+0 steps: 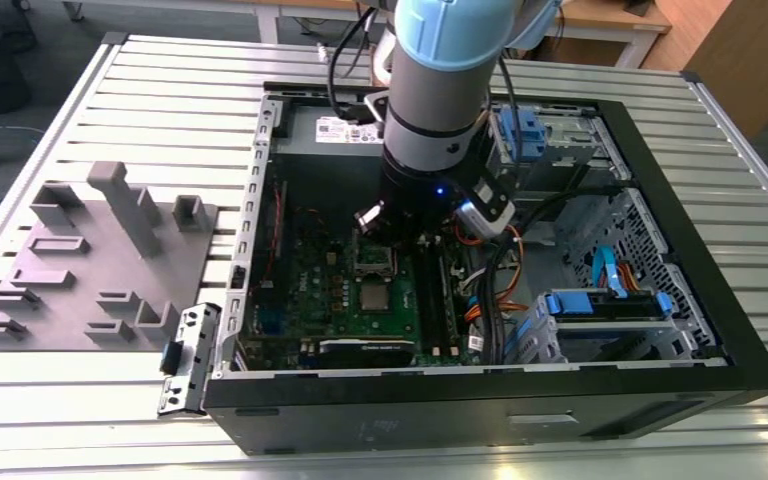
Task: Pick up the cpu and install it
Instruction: 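Close the cpu cover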
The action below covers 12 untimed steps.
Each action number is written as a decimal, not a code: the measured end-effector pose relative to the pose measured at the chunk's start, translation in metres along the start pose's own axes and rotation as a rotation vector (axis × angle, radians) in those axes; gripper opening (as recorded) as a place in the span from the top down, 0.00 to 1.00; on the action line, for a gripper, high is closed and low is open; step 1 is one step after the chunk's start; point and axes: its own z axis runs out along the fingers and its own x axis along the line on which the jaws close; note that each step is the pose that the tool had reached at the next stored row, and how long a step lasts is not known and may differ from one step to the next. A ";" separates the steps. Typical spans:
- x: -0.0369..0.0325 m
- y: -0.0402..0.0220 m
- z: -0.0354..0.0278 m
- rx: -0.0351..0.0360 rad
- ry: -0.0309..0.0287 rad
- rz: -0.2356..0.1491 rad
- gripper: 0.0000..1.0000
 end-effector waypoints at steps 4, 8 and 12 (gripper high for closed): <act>0.0006 0.0016 0.0007 0.0004 -0.0010 0.000 0.89; 0.0033 0.0029 0.0007 0.0018 -0.0038 0.000 0.89; 0.0051 0.0037 0.0007 0.0024 -0.0052 0.000 0.89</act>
